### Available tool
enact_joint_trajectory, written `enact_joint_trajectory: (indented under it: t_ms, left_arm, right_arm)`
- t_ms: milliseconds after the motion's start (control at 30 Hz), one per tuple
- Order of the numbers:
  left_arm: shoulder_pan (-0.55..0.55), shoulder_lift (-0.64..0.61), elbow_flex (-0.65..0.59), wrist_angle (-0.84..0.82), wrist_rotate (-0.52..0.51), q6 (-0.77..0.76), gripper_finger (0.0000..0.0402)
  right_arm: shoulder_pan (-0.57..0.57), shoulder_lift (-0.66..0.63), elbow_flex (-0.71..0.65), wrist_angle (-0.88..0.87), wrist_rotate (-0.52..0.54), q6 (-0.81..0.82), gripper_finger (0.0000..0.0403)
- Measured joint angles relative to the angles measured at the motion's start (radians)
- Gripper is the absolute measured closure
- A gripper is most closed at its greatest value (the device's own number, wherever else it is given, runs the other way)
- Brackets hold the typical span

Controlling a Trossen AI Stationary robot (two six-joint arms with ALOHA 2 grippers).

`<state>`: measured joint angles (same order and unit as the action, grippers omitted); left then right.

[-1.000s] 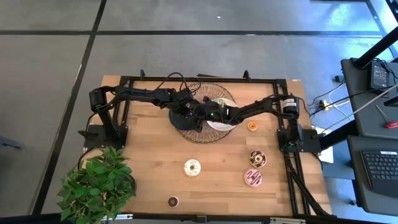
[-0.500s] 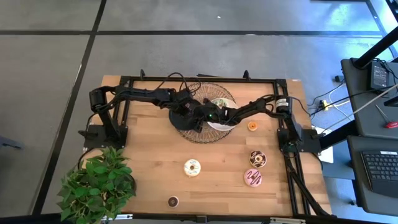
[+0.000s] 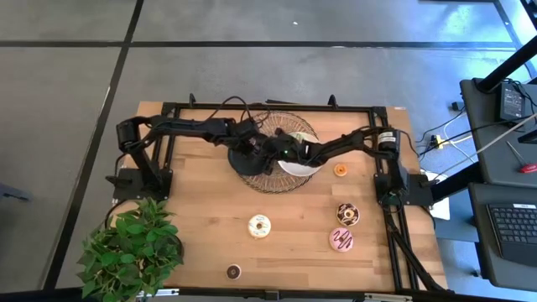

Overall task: Pick & Place donuts
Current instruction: Put the big white donut on the white plate

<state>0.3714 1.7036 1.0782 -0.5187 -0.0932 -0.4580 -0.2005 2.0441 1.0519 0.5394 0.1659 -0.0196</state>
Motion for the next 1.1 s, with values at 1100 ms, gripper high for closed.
enact_joint_trajectory:
  t_ms: [1100]
  left_arm:
    - [-0.342,-0.450,-0.613,1.027,0.293,0.246,0.0282]
  right_arm:
    - [0.330,-0.900,-0.348,-1.009,0.100,0.513,0.0233]
